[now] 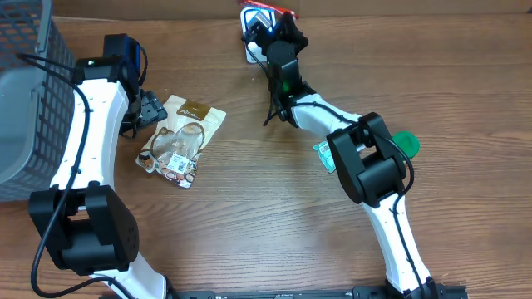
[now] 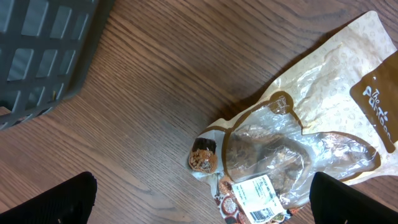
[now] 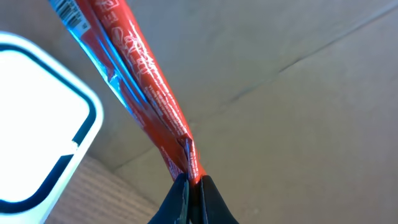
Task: Scan the item barcode
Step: 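Hold the red stick snack against the scanner window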
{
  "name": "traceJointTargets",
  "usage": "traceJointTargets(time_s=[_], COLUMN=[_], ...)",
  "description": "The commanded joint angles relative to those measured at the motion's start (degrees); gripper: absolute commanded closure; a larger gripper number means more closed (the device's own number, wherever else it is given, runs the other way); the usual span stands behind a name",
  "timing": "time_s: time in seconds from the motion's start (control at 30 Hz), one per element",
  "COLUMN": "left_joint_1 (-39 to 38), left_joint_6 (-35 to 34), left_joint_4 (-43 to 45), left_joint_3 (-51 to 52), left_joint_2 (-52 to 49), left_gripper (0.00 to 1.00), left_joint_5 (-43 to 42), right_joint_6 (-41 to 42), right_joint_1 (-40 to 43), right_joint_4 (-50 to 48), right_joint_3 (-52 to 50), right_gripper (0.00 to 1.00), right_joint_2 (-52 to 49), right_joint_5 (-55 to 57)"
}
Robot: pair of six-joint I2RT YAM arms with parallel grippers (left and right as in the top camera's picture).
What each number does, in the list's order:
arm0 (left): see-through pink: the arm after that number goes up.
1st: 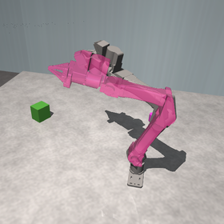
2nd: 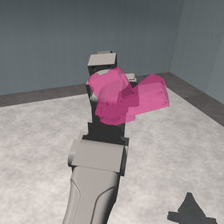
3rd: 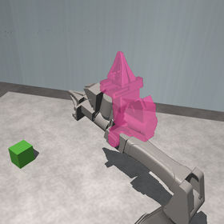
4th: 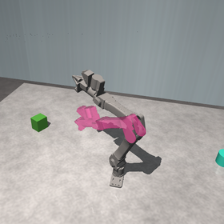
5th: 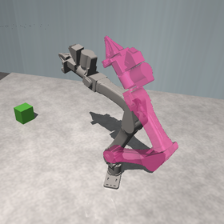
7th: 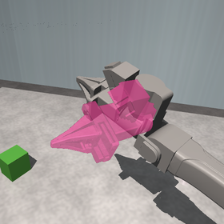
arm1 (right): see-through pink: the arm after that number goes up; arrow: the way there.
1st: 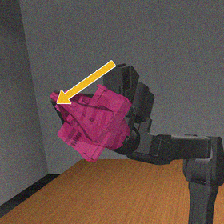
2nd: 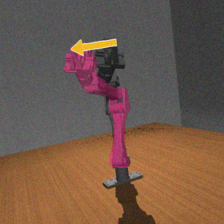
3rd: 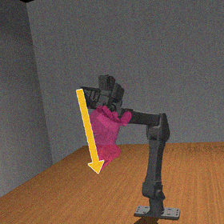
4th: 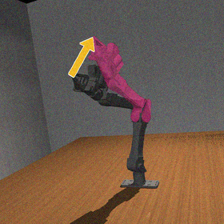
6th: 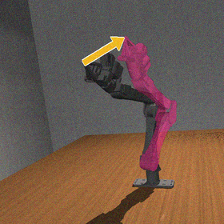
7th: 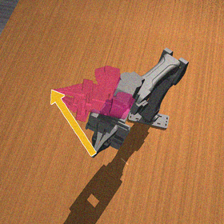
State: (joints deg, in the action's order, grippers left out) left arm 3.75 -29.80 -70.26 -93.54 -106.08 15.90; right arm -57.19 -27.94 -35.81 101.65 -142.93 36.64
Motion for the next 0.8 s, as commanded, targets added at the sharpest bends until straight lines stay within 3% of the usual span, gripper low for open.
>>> traceJointTargets(time_s=[0.0,0.53,0.77], left_joint_1=[-0.39,-0.39,-0.39], left_joint_6=[0.02,0.02,0.02], left_joint_4=[0.04,0.04,0.04], left_joint_3=[-0.92,-0.92,-0.92], left_joint_2=[0.46,0.46,0.46], left_gripper=[0.00,0.00,0.00], left_joint_5=[0.59,0.59,0.59], right_joint_6=[1.95,1.88,-3.61], right_joint_1=[0.94,1.11,0.61], right_joint_4=[0.61,8.59,11.06], right_joint_3=[1.73,1.70,1.70], right_gripper=[0.96,0.96,0.96], right_joint_2=[-2.25,-3.89,-3.89], right_joint_5=[0.59,2.36,3.13])
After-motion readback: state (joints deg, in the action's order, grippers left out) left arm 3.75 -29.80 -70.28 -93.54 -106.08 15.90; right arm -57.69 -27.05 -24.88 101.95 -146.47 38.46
